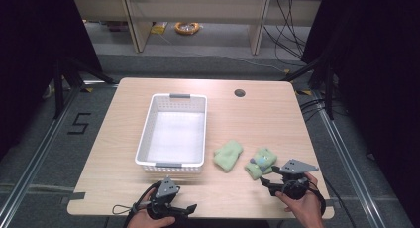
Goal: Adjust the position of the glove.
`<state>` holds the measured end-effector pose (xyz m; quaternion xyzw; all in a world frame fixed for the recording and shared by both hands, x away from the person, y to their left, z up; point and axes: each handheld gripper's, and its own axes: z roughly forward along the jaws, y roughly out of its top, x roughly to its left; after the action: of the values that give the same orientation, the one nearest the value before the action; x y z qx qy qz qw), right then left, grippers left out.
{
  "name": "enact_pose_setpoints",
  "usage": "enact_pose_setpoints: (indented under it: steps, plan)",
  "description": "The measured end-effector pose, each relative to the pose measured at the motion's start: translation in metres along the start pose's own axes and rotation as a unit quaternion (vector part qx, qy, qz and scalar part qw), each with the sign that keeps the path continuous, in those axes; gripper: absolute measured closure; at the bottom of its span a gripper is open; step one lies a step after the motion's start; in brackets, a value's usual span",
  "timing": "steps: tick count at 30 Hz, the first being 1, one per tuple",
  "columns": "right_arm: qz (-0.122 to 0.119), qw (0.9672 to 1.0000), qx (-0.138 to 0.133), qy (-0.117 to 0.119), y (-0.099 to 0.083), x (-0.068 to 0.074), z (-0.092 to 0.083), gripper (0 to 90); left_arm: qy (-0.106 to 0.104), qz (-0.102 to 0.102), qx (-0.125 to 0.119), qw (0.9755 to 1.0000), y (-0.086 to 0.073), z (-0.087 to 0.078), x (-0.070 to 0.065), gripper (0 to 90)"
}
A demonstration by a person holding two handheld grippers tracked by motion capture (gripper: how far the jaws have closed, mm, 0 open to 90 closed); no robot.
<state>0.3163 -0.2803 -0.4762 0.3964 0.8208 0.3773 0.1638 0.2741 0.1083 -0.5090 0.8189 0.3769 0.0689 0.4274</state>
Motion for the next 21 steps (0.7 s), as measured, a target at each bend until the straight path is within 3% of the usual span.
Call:
enact_pose_setpoints:
  steps: [6,10,15,21]
  plan:
    - [-0.015,0.9998,-0.007,0.008,0.009,0.003,0.004,38.5,0.001,0.007,0.007,1.0000,0.000,-0.001,0.001,16.2]
    - [-0.041,0.9987,-0.008,0.029,0.020,0.010,0.012,41.7,0.001,0.002,0.006,1.0000,0.000,-0.001,0.001,16.2]
    - [-0.060,0.9976,-0.011,0.034,0.034,0.014,0.023,44.7,0.001,0.004,0.005,1.0000,0.000,-0.001,0.002,16.2]
    - [-0.061,0.9972,-0.009,0.042,0.050,0.015,0.039,47.6,0.003,0.007,0.005,1.0000,0.001,-0.002,0.002,16.2]
